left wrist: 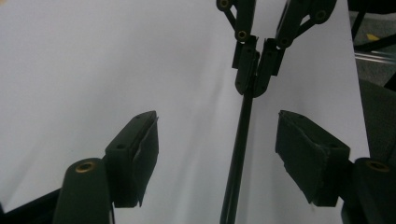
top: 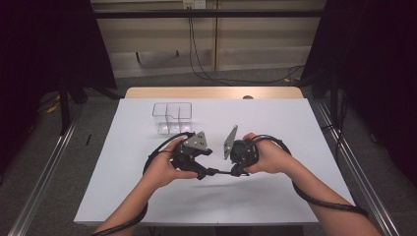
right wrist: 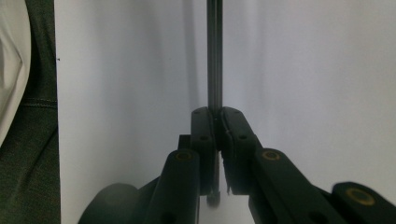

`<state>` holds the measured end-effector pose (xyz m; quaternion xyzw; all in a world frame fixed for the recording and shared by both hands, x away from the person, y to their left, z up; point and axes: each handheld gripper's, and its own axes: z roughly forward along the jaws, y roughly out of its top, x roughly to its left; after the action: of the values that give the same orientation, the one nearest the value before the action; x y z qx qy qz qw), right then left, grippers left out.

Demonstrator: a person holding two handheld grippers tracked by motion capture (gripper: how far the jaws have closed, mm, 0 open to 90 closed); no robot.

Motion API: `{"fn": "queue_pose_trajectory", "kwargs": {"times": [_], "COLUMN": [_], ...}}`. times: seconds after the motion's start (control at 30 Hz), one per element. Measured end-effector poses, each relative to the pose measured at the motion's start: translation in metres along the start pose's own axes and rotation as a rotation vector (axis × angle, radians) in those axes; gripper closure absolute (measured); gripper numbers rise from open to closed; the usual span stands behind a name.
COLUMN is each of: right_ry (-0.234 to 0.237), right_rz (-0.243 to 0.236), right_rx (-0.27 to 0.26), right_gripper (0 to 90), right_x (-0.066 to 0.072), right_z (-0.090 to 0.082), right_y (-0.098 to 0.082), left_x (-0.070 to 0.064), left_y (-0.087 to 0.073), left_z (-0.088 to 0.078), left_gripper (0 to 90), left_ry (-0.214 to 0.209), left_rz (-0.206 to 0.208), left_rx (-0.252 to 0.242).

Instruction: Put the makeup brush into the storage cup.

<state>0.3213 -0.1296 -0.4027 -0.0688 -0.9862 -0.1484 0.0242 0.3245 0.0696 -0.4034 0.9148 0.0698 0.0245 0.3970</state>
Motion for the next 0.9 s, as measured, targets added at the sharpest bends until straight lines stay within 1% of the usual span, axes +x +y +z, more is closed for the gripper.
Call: {"fn": "queue_pose_trajectory", "kwargs": {"times": [0.13,0.2,0.3,0.33,0.37,0.43,0.5,0.67,0.83,0.9], "right_ry": [-0.003,0.0,-0.002,0.002,0.002,0.002,0.003,0.008,0.004,0.003], "right_rz": [-0.015,-0.015,-0.028,-0.015,-0.022,-0.022,-0.03,-0.025,-0.027,-0.027], "right_rx": [-0.015,-0.015,-0.025,-0.02,-0.028,-0.021,-0.026,-0.026,-0.03,-0.032], "right_gripper": [84.4,84.4,84.4,84.4,84.4,84.4,84.4,84.4,84.3,84.3], "right_x": [-0.0004,0.0001,0.0005,0.0016,0.0013,0.0015,0.001,0.0011,0.0003,-0.0002], "right_z": [0.0001,-0.0002,-0.0008,-0.0016,-0.0014,-0.0014,-0.0014,-0.0035,-0.0044,-0.0051], "right_y": [0.0011,0.0015,0.0023,0.0028,0.0029,0.0034,0.0037,0.005,0.005,0.0047], "left_x": [-0.0012,-0.0015,-0.0014,-0.0012,-0.0011,-0.0012,-0.0015,-0.0017,-0.002,-0.0021], "left_y": [0.0026,0.0028,0.0028,0.0027,0.0026,0.0021,0.0026,0.0032,0.0034,0.0028], "left_z": [0.001,0.0015,0.0016,0.0017,0.0021,0.0034,0.0043,0.0065,0.008,0.0089], "left_gripper": [34.3,38.6,42.7,44.3,46.2,49.5,51.7,59.9,66.0,68.7], "left_ry": [-0.016,-0.024,-0.027,-0.027,-0.024,-0.035,-0.038,-0.04,-0.052,-0.057], "left_rz": [0.03,0.029,0.029,0.045,0.05,0.043,0.055,0.075,0.082,0.077], "left_rx": [0.015,0.014,0.022,0.027,0.029,0.03,0.048,0.055,0.068,0.067]}}
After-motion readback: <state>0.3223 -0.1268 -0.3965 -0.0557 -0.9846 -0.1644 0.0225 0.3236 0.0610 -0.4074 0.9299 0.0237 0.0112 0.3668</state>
